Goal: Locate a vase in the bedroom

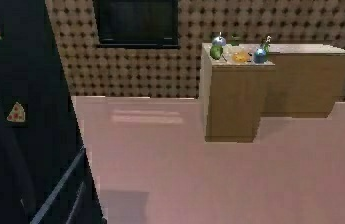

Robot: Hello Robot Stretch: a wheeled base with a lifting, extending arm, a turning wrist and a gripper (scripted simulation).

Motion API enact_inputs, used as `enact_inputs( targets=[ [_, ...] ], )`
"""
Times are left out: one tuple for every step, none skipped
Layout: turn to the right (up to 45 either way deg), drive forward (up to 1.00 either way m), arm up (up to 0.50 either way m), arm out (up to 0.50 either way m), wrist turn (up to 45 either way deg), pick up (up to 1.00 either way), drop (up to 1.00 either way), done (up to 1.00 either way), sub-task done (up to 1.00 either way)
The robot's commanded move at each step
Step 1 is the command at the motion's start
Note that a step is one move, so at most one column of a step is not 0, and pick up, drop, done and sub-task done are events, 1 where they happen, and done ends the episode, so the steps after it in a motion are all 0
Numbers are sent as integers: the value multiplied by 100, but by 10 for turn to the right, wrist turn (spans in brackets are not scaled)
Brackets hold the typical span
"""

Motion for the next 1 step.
enact_inputs(
  targets=[
    [0,100,0,0,0,0,0,0,0]
  ],
)
